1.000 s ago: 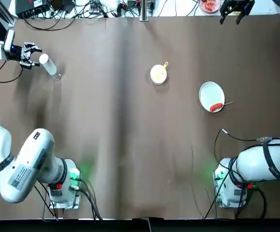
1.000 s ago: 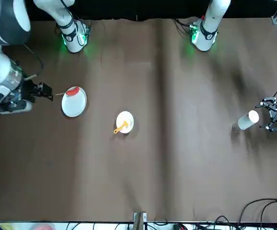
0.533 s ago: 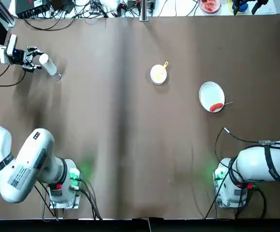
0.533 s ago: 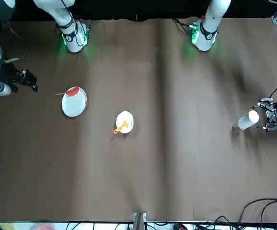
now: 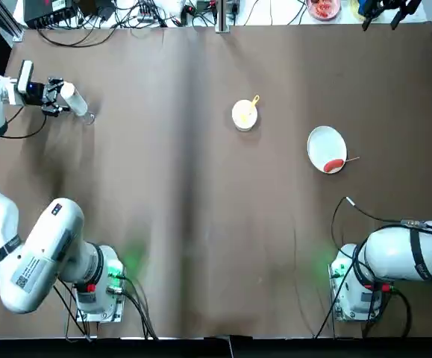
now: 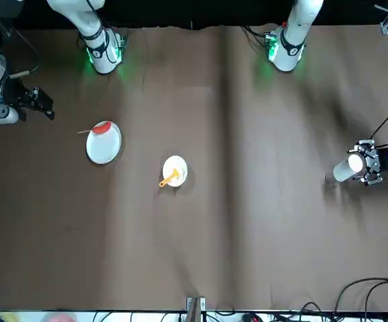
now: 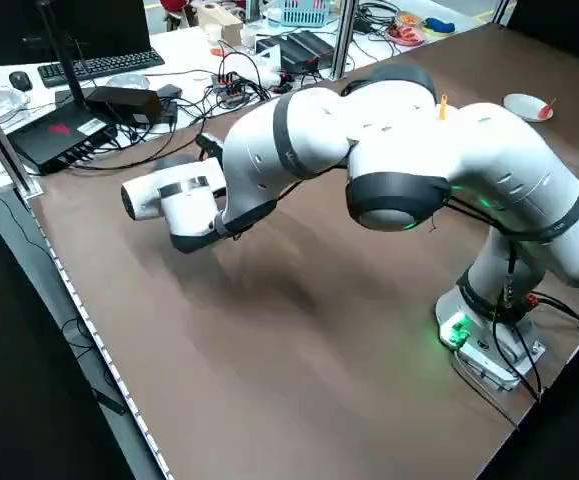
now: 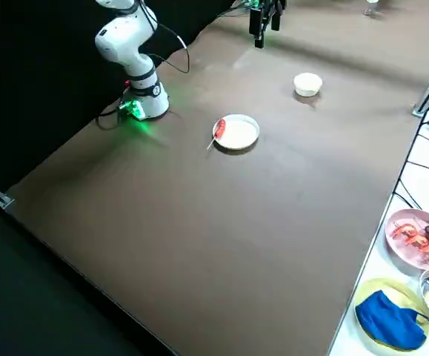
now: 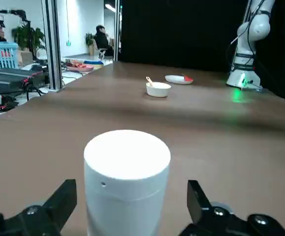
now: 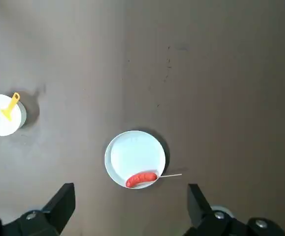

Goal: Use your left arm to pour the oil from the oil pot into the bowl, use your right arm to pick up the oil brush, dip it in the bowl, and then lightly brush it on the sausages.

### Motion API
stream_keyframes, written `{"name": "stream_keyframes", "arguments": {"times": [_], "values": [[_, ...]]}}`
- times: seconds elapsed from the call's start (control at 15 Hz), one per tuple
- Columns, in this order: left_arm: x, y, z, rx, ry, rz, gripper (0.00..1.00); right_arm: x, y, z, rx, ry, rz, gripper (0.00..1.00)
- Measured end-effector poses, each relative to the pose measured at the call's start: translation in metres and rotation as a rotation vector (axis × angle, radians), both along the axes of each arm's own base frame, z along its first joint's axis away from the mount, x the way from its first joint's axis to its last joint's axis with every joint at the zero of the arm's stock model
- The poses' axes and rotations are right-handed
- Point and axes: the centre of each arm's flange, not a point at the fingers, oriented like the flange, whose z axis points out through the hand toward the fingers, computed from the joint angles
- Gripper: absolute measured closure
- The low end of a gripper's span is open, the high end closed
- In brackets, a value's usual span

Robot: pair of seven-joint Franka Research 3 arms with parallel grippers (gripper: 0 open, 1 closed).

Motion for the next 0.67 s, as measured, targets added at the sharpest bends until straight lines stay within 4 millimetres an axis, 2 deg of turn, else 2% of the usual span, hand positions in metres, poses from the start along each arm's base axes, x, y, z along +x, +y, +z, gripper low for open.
{"name": "stream_keyframes", "arguments": {"times": [0.2,0.67], "values": [[0.001,-0.005,-0.01,-0.028,-0.008,0.002,0.01,0.0,0.0,0.0,-0.001,0.0,-0.001,0.0],[0.005,-0.019,-0.021,-0.045,-0.059,-0.031,0.01,0.0,0.0,-0.001,-0.001,0.001,0.0,0.0]]}}
